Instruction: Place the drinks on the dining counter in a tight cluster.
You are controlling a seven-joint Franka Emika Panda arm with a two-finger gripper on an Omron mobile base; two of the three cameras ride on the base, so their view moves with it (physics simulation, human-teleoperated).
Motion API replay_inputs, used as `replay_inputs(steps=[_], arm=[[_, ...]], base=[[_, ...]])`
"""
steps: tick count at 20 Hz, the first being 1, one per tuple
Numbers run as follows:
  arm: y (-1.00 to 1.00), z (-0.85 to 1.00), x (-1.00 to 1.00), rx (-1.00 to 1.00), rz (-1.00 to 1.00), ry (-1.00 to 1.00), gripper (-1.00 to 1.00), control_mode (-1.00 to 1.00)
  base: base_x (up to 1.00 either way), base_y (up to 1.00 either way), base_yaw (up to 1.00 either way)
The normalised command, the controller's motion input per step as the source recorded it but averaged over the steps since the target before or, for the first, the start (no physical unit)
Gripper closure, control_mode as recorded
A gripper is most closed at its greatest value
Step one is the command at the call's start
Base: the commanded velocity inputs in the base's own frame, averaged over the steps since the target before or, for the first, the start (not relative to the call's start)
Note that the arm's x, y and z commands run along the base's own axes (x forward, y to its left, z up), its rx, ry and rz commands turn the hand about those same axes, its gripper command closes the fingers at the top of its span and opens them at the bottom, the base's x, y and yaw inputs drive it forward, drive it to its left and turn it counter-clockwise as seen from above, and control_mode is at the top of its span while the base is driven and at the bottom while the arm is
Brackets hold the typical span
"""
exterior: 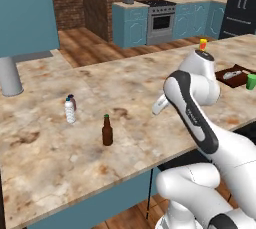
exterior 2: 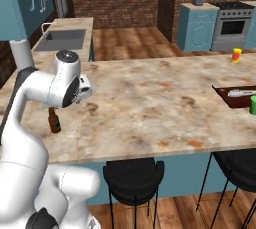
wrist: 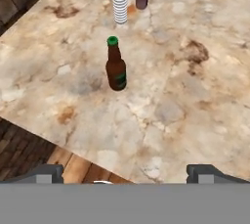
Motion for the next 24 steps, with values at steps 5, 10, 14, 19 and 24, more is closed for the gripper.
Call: replay_inputs(steps=[5, 10, 14, 19, 24], arm=[[0.8, -0.7, 0.21, 0.15, 0.4, -0.05, -1.0, -1.0], [0.15, -0.11, 0.94, 0.04, 0.28, 0.03, -1.0, -1.0], [0.03, 0.07, 0.4, 0.0, 0.03, 0.04, -1.0, -1.0], [0.55, -0.48, 0.07, 0.11, 0.01, -0.13, -1.0, -1.0], [0.41, -0.38, 0.1, 0.3, 0.13, -0.13, -1.0, -1.0]], base=[[0.0, 0.0, 0.0], [0.0, 0.0, 0.0], [0.0, 0.0, 0.0], [0.0, 0.0, 0.0], [0.0, 0.0, 0.0]])
